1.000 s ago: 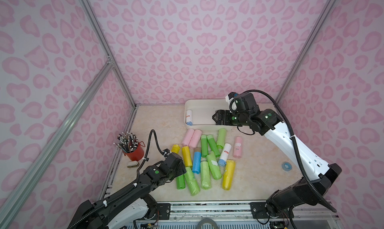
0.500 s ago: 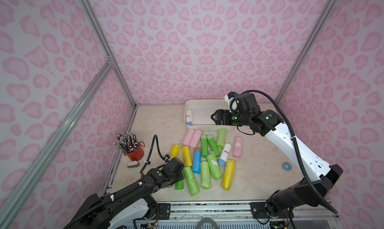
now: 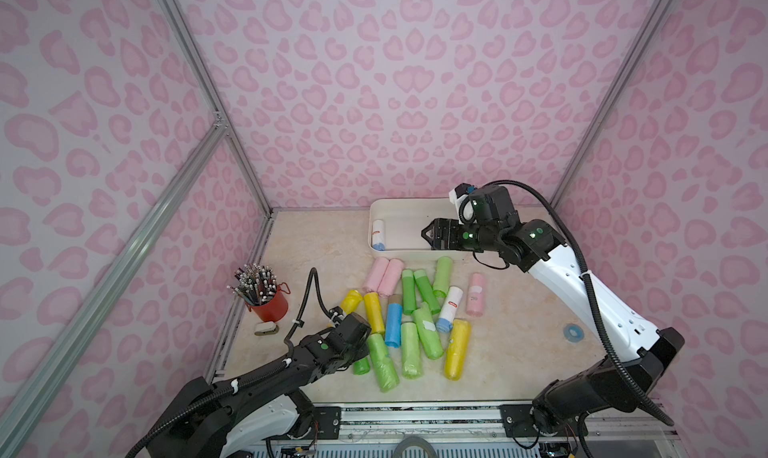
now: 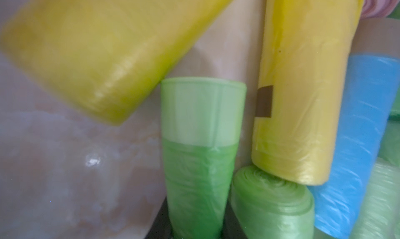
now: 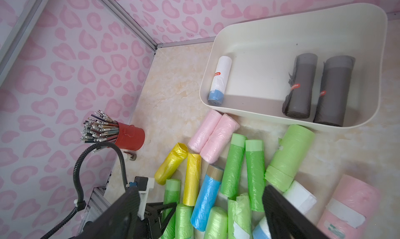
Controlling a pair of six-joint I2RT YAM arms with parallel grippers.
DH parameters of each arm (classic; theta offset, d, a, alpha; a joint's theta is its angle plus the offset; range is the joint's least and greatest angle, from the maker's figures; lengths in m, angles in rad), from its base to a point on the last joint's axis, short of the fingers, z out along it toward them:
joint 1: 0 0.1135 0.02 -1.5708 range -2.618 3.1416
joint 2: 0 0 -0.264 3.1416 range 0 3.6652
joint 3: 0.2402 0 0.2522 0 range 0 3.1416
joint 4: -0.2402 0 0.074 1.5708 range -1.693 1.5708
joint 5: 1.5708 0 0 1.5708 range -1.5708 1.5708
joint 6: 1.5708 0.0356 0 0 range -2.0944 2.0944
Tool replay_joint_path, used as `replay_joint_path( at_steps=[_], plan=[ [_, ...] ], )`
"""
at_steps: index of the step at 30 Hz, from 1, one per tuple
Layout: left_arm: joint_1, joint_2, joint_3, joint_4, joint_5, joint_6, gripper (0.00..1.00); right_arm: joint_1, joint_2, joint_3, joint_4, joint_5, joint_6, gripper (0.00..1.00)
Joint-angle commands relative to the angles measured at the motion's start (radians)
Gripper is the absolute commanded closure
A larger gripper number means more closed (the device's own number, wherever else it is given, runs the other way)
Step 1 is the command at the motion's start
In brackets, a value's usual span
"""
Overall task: Put the roll of trash bags into the storage box
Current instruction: Pick up the roll of trash bags from the center of the board.
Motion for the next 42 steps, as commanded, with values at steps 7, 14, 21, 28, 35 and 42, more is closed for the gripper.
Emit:
replay_joint_path(
  at_steps=[7, 14, 21, 28, 35, 42],
  plan=[
    [0.001, 0.010, 0.008, -0.020, 0.000, 0.001, 1.00, -0.001, 0.013, -0.009, 0.013, 0.045, 0.000, 0.10],
    [0.000, 0.009, 0.057, -0.040, -0.037, 0.021, 1.00, -0.016, 0.011, -0.049, 0.015, 0.039, 0.010, 0.10],
    [0.000, 0.058, 0.167, -0.065, -0.071, 0.074, 1.00, -0.041, -0.022, -0.136, 0.035, 0.049, 0.006, 0.10],
    [0.001, 0.134, 0.285, -0.063, -0.104, 0.118, 1.00, -0.088, -0.076, -0.285, 0.098, -0.003, 0.029, 0.10],
    [0.013, 0.215, 0.444, -0.061, -0.189, 0.190, 1.00, -0.148, -0.139, -0.406, 0.146, -0.059, 0.071, 0.10],
    [0.101, 0.277, 0.584, 0.033, -0.191, 0.285, 1.00, -0.184, -0.189, -0.496, 0.176, -0.073, 0.085, 0.10]
  ],
)
